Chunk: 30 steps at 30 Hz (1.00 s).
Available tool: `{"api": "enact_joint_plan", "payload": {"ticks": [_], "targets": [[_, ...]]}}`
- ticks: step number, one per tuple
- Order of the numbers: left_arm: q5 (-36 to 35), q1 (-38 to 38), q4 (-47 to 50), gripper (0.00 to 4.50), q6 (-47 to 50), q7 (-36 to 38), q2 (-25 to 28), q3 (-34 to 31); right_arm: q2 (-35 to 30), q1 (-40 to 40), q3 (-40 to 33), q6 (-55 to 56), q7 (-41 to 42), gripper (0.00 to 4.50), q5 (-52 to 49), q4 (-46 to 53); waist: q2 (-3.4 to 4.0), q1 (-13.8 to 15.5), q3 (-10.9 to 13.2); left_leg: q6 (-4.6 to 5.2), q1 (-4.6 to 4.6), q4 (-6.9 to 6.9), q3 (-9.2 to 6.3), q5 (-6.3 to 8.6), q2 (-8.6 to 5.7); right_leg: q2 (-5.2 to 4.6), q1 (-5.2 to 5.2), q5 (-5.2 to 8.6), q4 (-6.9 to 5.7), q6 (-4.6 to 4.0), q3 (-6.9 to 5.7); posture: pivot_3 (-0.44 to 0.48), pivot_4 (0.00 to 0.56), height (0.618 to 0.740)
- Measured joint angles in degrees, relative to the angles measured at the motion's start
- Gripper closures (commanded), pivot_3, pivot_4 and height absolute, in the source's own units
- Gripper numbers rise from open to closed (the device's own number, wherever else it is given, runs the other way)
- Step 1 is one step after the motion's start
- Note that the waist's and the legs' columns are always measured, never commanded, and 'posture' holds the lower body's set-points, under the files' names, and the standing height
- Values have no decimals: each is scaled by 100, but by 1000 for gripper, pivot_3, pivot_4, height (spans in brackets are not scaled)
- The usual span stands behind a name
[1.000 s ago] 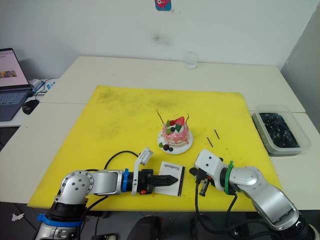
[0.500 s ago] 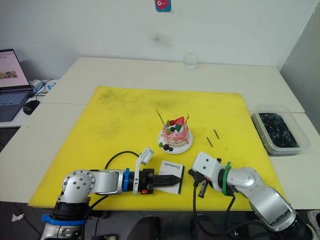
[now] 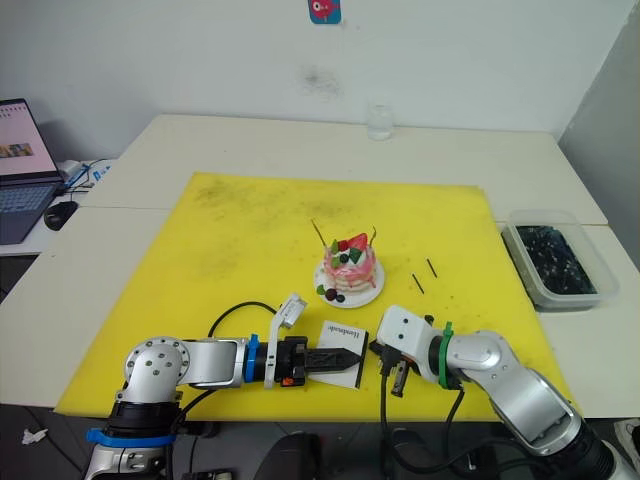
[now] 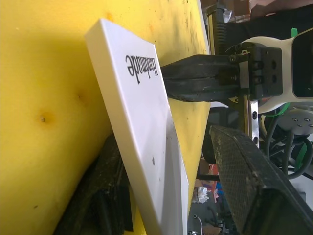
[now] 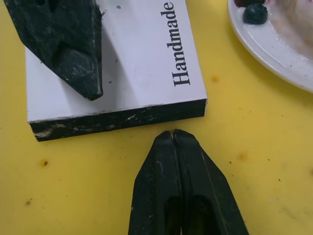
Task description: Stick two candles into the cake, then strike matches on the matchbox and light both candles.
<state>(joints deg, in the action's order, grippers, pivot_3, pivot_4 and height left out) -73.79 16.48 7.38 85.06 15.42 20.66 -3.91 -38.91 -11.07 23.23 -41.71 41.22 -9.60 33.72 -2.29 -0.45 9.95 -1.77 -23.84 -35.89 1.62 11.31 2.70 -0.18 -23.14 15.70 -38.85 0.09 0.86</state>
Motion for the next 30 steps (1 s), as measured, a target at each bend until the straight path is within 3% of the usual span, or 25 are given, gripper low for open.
{"api": "enact_joint_plan", "payload": {"ticks": [21, 24, 30], "targets": [[51, -29, 58, 1881, 41, 0, -34, -25, 118, 30, 12, 28, 39, 4500, -2, -8, 0, 0, 0, 0, -1, 1, 1, 0, 1, -1, -1, 1, 1, -2, 1, 0, 150, 740], [128, -30, 69, 2534, 42, -5, -39, -18, 121, 34, 10, 27, 38, 4500, -3, -8, 0, 0, 0, 0, -1, 1, 1, 0, 1, -1, -1, 2, 1, -3, 1, 0, 150, 740], [296, -32, 108, 4411, 39, -36, -80, 18, 135, 35, -2, -23, 28, 4500, -6, -8, 0, 0, 0, 0, -1, 2, 0, 0, 1, -1, -2, 2, 0, -3, 0, 0, 150, 740]]}}
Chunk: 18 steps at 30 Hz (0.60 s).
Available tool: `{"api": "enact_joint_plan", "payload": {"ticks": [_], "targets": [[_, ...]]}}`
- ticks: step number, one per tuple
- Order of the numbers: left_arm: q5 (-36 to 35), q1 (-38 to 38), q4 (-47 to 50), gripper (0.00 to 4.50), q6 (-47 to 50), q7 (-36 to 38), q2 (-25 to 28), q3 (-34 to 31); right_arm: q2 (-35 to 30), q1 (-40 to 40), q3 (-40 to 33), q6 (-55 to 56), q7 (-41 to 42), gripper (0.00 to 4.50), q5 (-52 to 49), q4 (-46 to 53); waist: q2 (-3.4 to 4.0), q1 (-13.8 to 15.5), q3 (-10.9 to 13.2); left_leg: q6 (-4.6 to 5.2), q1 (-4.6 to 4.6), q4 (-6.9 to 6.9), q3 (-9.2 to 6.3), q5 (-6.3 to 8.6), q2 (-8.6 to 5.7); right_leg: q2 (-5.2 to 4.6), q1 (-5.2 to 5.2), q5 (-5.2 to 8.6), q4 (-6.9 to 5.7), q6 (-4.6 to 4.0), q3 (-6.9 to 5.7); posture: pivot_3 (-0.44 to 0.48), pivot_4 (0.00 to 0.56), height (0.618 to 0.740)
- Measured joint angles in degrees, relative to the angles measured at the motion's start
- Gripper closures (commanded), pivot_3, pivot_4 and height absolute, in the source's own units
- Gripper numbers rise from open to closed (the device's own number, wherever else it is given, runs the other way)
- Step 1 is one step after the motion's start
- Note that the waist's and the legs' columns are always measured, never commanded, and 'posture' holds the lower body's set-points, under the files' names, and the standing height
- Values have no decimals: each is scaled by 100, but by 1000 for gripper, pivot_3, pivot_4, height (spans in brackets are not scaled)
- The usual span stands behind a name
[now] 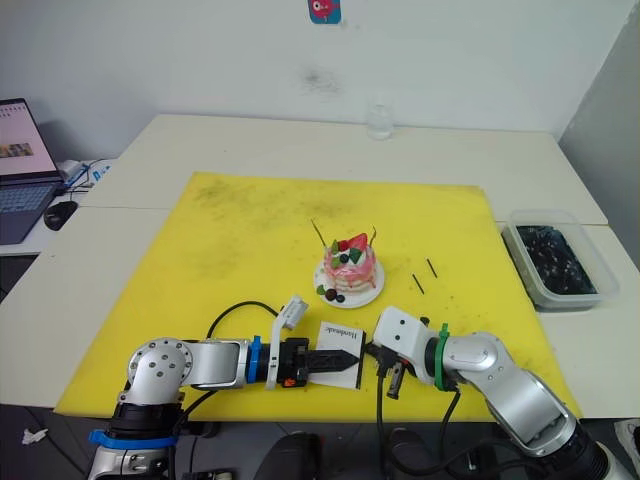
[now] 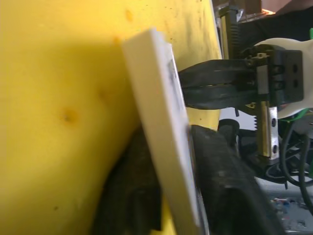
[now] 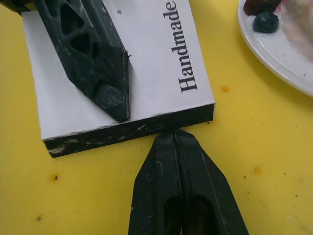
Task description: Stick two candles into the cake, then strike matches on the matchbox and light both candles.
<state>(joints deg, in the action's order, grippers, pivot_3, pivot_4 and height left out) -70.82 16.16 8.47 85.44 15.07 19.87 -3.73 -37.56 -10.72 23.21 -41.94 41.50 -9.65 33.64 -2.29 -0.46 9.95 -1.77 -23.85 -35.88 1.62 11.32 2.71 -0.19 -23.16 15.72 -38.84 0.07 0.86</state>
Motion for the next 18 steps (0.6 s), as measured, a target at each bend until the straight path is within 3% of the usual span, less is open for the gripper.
{"api": "enact_joint_plan", "payload": {"ticks": [7, 14, 18], "targets": [[29, -81, 92, 4464, -31, 44, -20, -32, -55, 113, -238, -123, -20, 4500, -122, 190, 1, -1, 0, 0, -1, -1, 2, 0, 0, -2, 0, 8, 0, -13, 4, 0, 150, 740], [-94, -333, 305, 4464, -119, 344, 83, -178, -279, 288, -1189, -317, -30, 4500, -517, 581, -1, -31, 1, -2, -3, 15, 0, 1, 0, 4, -6, 6, 2, -9, -2, 0, 150, 740], [-121, -503, 612, 4464, -259, 857, 432, -179, -276, 467, -1595, -364, -60, 4500, -745, 768, -1, -74, 4, -10, -6, 25, -3, 6, 1, 10, -12, 17, 2, -15, -7, 0, 150, 740]]}}
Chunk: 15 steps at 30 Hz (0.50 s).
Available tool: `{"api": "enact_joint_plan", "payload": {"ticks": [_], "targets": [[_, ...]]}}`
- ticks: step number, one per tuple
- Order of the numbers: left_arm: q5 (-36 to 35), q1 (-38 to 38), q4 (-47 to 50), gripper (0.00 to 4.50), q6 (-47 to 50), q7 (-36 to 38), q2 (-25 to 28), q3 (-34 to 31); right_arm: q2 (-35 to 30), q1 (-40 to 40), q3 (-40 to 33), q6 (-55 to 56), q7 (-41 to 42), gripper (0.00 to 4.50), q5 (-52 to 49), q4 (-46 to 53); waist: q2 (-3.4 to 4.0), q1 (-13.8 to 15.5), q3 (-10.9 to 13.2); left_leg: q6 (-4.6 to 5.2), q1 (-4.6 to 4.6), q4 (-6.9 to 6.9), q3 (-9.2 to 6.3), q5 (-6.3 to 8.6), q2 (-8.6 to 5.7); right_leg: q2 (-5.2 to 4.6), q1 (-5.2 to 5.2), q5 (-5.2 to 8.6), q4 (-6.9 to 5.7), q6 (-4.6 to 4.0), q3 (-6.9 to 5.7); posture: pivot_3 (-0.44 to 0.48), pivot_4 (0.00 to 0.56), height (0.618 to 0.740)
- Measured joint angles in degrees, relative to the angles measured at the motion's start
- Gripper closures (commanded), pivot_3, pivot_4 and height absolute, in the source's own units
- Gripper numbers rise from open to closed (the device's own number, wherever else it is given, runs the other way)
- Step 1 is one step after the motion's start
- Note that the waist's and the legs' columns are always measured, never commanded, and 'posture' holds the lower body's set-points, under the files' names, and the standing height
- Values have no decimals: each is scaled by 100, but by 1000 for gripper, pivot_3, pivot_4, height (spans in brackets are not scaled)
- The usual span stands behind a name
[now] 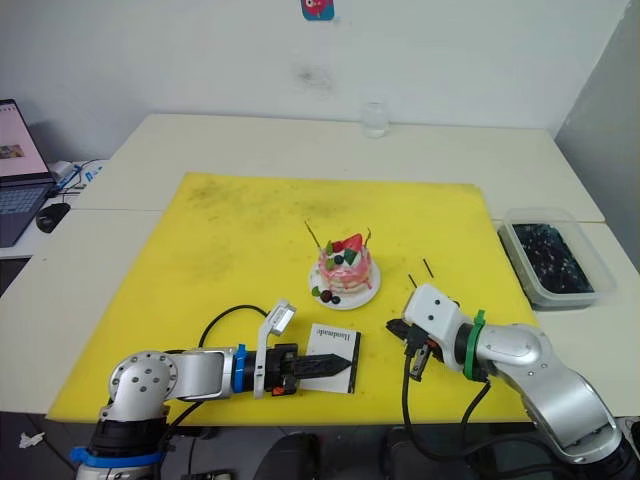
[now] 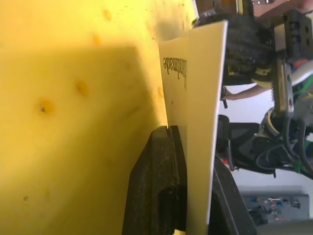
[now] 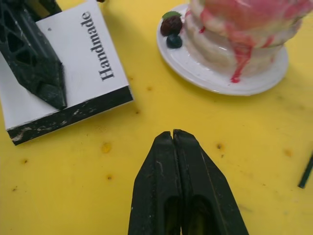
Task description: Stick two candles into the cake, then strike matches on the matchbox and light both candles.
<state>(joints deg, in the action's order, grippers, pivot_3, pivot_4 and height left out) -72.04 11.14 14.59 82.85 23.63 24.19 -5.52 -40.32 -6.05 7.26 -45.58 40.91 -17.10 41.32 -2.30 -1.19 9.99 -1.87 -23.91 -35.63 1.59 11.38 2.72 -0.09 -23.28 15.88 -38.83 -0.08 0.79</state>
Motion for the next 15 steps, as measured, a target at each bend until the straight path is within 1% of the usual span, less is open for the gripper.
{"api": "enact_joint_plan", "payload": {"ticks": [4, 7, 11, 15], "targets": [[-106, -41, 117, 4464, -96, 361, 275, -69, 118, 164, -339, -32, -160, 4500, -165, 114, 0, -12, 3, -2, -2, 2, 0, 1, 2, -5, -1, 3, 1, 3, 2, 0, 150, 740], [-250, -62, 104, 4464, -116, 467, 307, -165, 213, 233, -415, -9, -285, 4500, -206, 135, -2, -21, 5, -1, -4, -1, 3, 1, -1, -13, 0, 2, 4, 8, 5, 0, 150, 740], [-356, -109, 102, 4464, -330, 700, 359, -236, 600, 235, -394, 317, -633, 4500, -105, 57, -4, -28, 7, -1, -5, -4, 3, 1, 0, -15, 0, 1, 6, 11, 5, 0, 150, 740], [-425, -201, 249, 4464, -519, 932, 588, -350, 1008, 236, -371, 804, -1003, 4500, 148, -389, -4, -31, 9, -2, -6, -2, 4, 1, 1, -14, -1, 3, 6, 8, 5, 0, 150, 740]]}}
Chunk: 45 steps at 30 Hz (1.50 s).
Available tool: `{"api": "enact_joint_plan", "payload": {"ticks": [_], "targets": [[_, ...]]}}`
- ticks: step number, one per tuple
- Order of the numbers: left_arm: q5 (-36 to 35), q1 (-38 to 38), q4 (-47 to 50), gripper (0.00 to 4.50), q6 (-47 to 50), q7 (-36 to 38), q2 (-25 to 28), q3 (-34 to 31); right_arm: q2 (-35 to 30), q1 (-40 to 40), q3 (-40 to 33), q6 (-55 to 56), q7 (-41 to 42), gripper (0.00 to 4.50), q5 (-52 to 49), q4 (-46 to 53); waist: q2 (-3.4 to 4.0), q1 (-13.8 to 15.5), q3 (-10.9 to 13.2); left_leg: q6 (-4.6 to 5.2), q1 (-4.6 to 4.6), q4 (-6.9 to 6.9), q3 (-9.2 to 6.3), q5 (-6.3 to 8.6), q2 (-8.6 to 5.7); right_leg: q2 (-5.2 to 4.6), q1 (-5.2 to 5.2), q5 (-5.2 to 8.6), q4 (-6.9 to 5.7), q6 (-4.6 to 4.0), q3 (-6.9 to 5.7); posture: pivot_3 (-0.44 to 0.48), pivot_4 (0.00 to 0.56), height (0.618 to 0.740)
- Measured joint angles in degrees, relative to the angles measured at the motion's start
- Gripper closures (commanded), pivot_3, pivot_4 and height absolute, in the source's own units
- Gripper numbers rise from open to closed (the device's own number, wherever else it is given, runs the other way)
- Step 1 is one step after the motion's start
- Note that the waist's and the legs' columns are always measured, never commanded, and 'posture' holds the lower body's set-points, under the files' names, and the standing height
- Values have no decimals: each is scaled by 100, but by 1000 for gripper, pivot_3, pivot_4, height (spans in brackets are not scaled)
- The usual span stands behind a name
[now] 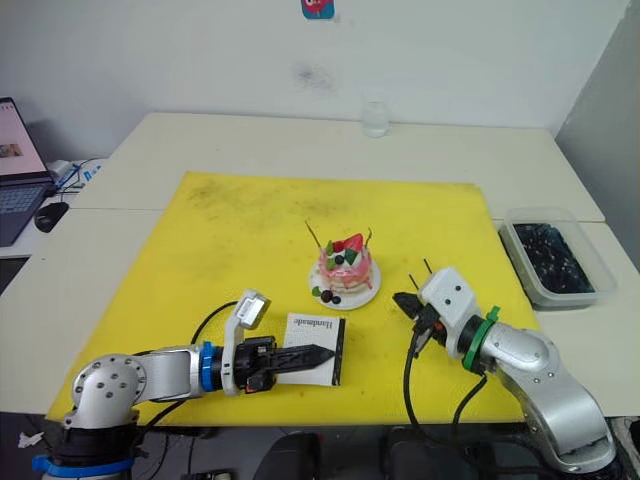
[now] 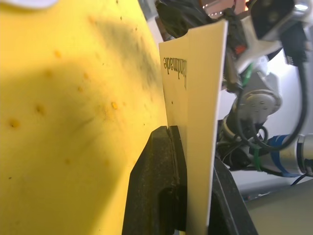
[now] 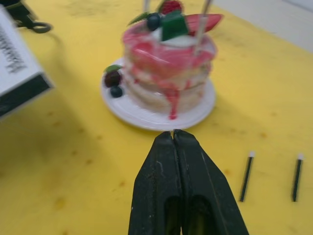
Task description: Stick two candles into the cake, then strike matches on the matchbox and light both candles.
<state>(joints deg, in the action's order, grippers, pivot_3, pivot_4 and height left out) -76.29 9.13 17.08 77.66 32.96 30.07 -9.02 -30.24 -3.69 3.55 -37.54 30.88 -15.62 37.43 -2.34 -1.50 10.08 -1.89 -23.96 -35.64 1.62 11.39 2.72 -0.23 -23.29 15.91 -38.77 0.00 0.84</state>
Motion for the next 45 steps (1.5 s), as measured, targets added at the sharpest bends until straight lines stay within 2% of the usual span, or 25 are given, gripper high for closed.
{"api": "enact_joint_plan", "payload": {"ticks": [2, 5, 9, 23, 35, 38, 42, 45], "targets": [[-8, -42, 114, 4464, -108, 72, 131, -43, 229, 25, -5, 251, -117, 4500, 67, -225, -1, 0, 0, 0, -1, 2, 0, 0, 1, 0, 0, 1, 2, -1, -1, 0, 150, 740], [-1, -188, 258, 4500, -266, 159, 277, -48, 497, 30, -26, 478, -250, 3921, 86, -493, 2, 0, 2, 0, -2, 5, 4, 0, 1, 0, -1, 1, 3, 0, 2, 0, 150, 740], [3, -318, 473, 4500, -488, 195, 425, -65, 653, 14, -41, 691, -458, 2539, 219, -883, 2, 1, 2, 0, -2, 5, 3, 0, 2, 0, -1, 1, 2, 0, 1, 0, 150, 740], [113, -363, 504, 4500, -904, 142, 559, -31, 1264, -432, 88, 961, -936, 2539, 664, -2146, 2, -1, 2, 0, -1, 5, 6, 0, 2, 0, -1, 1, -2, 0, 2, 0, 150, 740], [235, -262, 462, 4500, -939, 142, 557, 29, 1524, -489, 60, 937, -1230, 2539, 696, -2337, 2, -3, 2, 0, 2, 3, 6, 0, 3, 1, -1, 0, -10, 1, 4, 0, 150, 740], [242, -261, 462, 4500, -941, 140, 557, 58, 1614, -489, 11, 837, -1335, 3097, 711, -2321, 2, -3, 2, 0, 2, 1, 5, 0, 2, 1, 0, 0, -10, 1, 3, 0, 150, 740], [245, -260, 462, 4500, -941, 135, 557, 78, 1688, -490, -37, 662, -1480, 4389, 713, -2249, 2, -3, 1, 0, 2, -1, 5, 0, 2, 1, 2, 0, -10, 2, 4, 0, 150, 740], [245, -261, 461, 4500, -941, 130, 557, 79, 1696, -486, -57, 547, -1501, 4452, 711, -2184, 2, 0, 1, 0, 2, -3, 5, 0, 2, 0, 2, 0, -10, 2, 3, 0, 150, 740]]}}
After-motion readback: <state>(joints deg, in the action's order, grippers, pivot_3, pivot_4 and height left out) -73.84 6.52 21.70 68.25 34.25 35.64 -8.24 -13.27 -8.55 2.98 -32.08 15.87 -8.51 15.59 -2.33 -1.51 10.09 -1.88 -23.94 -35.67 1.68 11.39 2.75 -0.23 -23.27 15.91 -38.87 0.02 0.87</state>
